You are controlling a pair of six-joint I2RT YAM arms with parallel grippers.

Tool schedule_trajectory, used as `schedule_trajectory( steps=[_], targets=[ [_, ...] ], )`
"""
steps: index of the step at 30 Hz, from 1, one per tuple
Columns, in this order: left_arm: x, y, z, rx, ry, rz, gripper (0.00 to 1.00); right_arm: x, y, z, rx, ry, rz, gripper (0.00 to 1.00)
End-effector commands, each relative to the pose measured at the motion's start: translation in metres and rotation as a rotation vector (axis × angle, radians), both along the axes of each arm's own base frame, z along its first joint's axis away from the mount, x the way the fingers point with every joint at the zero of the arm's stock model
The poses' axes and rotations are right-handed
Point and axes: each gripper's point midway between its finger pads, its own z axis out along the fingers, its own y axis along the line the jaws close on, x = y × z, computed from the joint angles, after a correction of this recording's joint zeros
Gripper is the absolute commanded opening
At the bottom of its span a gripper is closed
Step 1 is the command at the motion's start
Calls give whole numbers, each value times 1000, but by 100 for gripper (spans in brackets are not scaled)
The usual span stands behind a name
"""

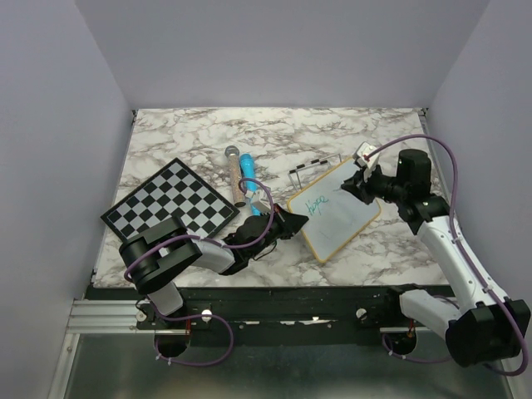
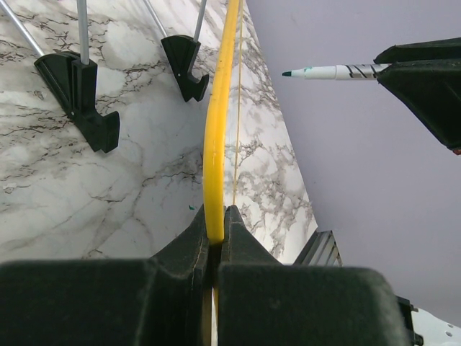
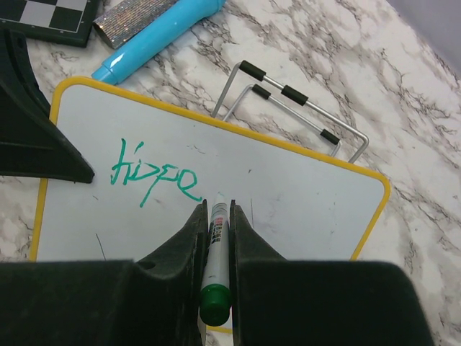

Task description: Write a sentence on the whiteboard

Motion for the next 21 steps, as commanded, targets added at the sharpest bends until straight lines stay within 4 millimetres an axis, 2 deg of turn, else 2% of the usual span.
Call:
schedule_trajectory(
  steps=[1, 21],
  targets=[
    [-8, 1, -9, 37, -6, -40, 0, 2, 5, -2, 7, -28, 52, 1],
    [-7, -3, -9, 39, -1, -48, 0, 22, 10, -14, 50, -16, 28, 1]
  ],
)
